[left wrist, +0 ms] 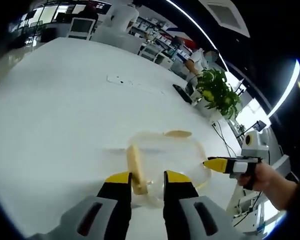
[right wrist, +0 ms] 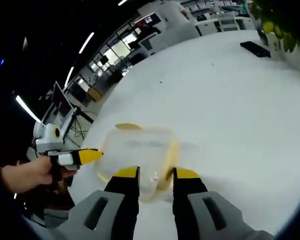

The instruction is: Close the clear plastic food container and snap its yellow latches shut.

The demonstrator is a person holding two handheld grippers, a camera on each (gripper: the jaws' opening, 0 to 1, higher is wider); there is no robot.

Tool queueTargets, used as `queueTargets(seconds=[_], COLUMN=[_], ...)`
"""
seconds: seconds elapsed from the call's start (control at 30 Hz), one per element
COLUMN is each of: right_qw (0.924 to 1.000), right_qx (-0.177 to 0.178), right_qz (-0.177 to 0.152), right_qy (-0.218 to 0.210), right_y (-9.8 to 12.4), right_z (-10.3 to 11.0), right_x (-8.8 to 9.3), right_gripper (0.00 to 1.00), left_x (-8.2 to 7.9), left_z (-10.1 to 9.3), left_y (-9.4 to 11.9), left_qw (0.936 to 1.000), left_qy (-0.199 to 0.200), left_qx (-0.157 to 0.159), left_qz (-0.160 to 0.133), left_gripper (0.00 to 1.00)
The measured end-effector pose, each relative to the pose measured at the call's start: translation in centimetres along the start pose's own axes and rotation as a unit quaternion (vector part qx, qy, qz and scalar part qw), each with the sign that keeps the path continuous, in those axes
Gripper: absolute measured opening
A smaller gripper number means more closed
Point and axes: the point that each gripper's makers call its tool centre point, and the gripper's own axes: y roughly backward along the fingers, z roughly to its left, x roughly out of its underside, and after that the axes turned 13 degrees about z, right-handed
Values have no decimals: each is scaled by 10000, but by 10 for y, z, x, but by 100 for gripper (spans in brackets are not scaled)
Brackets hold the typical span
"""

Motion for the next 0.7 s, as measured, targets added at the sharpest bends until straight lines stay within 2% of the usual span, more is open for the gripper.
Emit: queueTargets(seconds=[0.1, 0.17, 0.27, 0.33, 0.47, 0.63, 0.7], right_qw=[10000, 10000, 9984, 9940, 9876, 9844, 9827], right_qx=[-38, -37, 225, 392, 448, 346, 312], right_qz=[-20, -30, -79, -89, -202, -256, -206], right_qy=[-1, 20, 513, 1013, 1492, 1708, 1812], right_y=[0, 0, 3, 8, 13, 12, 9], right_z=[-2, -1, -3, 0, 7, 15, 18], right_x=[2, 3, 1, -3, -11, -19, -19], right_gripper=[24, 24, 22, 20, 18, 15, 15], left_x=[0, -1, -5, -11, -22, -21, -19], left_z=[1, 0, -2, -5, -9, -14, -16], left_y=[1, 2, 5, 10, 19, 19, 18], left_qw=[9999, 10000, 9969, 9954, 9917, 9744, 9625], left_qy=[98, -37, -751, -929, -1258, -2194, -2630], left_qx=[69, 23, -194, -212, -272, -388, -437], left_qz=[36, 47, 118, 61, 21, 308, 494], left_gripper=[19, 19, 19, 19, 18, 17, 17])
